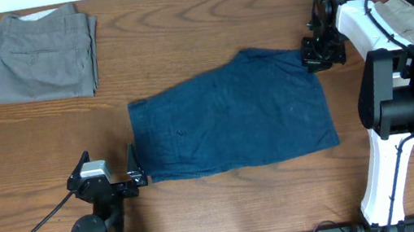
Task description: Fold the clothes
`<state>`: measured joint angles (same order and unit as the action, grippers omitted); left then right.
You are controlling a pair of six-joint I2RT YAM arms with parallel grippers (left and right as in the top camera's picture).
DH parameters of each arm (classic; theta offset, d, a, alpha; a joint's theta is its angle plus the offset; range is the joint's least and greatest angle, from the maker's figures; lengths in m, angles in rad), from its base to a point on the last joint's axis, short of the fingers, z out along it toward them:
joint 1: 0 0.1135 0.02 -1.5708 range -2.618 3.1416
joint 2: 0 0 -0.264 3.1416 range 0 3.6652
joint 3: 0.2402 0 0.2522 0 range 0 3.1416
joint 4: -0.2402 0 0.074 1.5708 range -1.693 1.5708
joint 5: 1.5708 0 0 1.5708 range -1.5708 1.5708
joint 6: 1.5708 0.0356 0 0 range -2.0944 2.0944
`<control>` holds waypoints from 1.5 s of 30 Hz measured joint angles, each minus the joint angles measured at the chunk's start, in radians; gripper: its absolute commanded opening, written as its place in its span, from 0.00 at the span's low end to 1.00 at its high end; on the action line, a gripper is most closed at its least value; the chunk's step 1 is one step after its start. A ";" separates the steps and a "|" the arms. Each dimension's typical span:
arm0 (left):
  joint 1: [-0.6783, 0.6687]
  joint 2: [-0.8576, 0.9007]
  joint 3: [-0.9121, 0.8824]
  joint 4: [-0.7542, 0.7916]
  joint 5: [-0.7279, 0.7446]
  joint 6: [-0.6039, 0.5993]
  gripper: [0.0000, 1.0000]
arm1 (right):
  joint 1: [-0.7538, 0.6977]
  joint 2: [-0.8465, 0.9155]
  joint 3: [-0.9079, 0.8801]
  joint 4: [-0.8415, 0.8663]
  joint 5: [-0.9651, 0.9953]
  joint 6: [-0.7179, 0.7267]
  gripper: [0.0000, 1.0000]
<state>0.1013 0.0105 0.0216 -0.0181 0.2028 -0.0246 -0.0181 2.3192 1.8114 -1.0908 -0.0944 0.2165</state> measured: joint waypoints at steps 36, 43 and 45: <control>0.000 0.000 0.000 0.000 0.000 0.000 0.98 | -0.187 -0.335 0.027 -0.031 0.155 0.066 0.99; 0.000 0.000 0.000 0.000 0.000 0.000 0.98 | -0.340 -0.417 0.039 -0.018 0.161 0.057 0.99; 0.000 0.000 0.000 0.000 0.000 0.000 0.98 | -0.371 -0.414 0.039 -0.021 0.159 0.057 0.99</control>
<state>0.1013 0.0105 0.0216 -0.0181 0.2028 -0.0246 -0.3893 1.9049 1.8503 -1.1122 0.0643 0.2733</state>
